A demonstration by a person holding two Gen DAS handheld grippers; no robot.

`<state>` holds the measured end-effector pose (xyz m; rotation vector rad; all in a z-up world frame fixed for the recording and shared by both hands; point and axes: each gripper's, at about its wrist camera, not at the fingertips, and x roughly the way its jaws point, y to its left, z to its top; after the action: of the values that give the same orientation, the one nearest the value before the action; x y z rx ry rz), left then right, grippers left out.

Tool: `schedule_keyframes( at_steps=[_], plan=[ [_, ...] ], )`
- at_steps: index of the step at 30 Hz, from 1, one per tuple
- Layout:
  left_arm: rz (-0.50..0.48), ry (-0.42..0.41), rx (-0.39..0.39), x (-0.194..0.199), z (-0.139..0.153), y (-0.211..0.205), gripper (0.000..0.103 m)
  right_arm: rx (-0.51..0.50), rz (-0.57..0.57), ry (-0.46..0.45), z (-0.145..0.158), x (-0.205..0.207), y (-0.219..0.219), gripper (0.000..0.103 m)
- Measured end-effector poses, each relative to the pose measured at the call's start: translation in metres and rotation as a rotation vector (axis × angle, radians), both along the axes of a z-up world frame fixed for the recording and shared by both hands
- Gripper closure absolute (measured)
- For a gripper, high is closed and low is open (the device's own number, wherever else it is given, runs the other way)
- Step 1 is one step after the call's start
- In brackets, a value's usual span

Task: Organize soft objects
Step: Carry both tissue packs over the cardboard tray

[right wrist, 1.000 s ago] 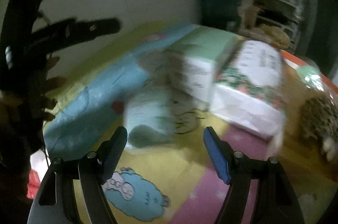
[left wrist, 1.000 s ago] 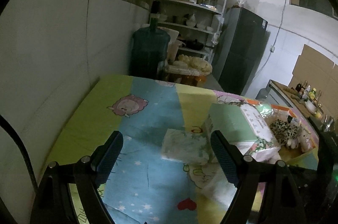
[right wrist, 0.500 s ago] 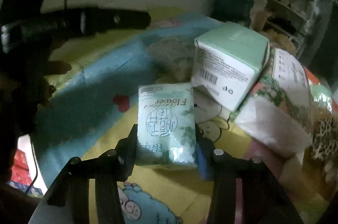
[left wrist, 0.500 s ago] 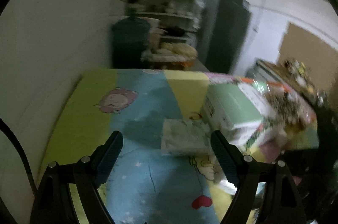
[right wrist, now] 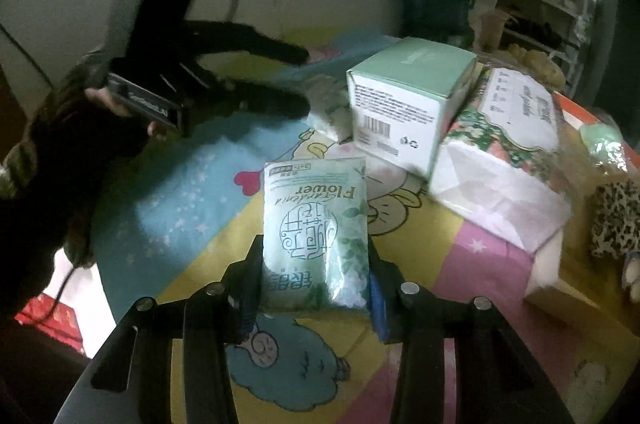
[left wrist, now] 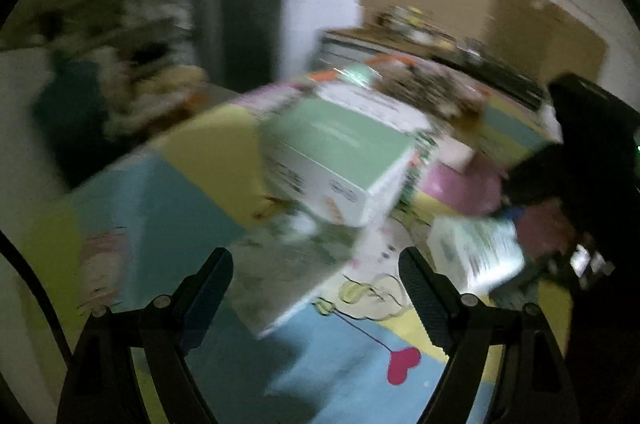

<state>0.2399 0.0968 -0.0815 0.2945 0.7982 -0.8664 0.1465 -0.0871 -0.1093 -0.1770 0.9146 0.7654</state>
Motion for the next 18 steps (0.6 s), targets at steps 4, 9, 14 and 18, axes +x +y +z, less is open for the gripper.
schedule_keyframes(
  at_steps=[4, 9, 14, 18],
  plan=[
    [-0.110, 0.001, 0.045, 0.010, -0.002, -0.004, 0.018, 0.027, -0.013, 0.002, 0.004, 0.001, -0.016, 0.058],
    [-0.189, 0.007, 0.084, 0.024, 0.003, -0.004, 0.018, 0.058, -0.020, 0.005, 0.009, -0.003, -0.036, 0.058],
    [-0.288, 0.017, 0.191, 0.033, -0.011, -0.020, 0.018, 0.087, -0.028, 0.017, 0.010, 0.005, -0.043, 0.058],
    [-0.355, 0.041, 0.250, 0.031, -0.028, -0.027, 0.018, 0.094, -0.045, 0.031, 0.011, 0.015, -0.047, 0.058]
  ],
)
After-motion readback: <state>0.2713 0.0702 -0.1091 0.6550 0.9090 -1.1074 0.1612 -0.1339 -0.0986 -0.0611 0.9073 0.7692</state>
